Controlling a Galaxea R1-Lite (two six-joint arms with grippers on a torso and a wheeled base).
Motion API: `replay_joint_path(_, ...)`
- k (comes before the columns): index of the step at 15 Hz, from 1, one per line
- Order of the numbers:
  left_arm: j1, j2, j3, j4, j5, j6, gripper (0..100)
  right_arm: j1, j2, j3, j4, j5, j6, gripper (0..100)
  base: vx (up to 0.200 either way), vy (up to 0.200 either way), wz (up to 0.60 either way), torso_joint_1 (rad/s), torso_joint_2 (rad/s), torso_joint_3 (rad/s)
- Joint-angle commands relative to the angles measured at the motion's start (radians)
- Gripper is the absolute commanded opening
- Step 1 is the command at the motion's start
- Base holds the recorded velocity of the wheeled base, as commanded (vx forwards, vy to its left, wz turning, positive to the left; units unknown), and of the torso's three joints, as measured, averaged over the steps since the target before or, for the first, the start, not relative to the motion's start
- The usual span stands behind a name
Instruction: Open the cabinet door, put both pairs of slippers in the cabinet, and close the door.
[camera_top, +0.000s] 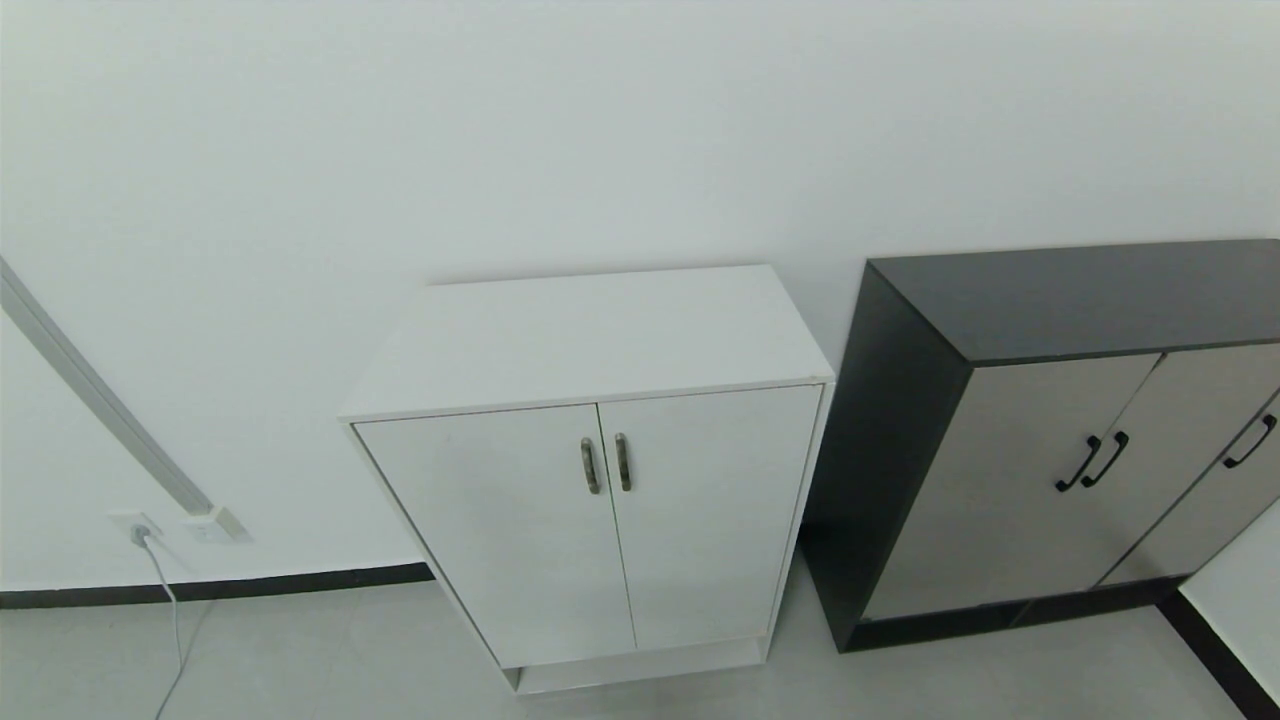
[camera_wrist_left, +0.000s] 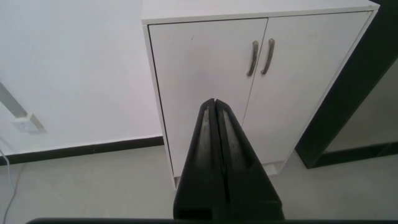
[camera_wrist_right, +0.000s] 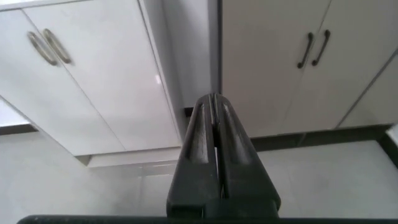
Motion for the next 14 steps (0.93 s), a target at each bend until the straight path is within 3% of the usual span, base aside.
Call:
replay_joint_path(1,0.0,0.001,0.0,0.0,0.0,0.0,0,-0.073,-0.001,0.0,0.001,0.009,-0.02,0,0.0,0.0,0.0,0.0,0.0,0.0)
replay_joint_path(3,0.0,0.001,0.0,0.0,0.003,0.0,0,-0.048,-0.089,-0.002,0.001,0.015,-0.02,0,0.0,0.0,0.0,0.0,0.0,0.0)
replay_joint_path(14,0.0,0.001,0.0,0.0,0.005,-0.001,0,-0.047,-0.089,0.0,-0.005,0.012,0.023,0,0.0,0.0,0.0,0.0,0.0,0.0)
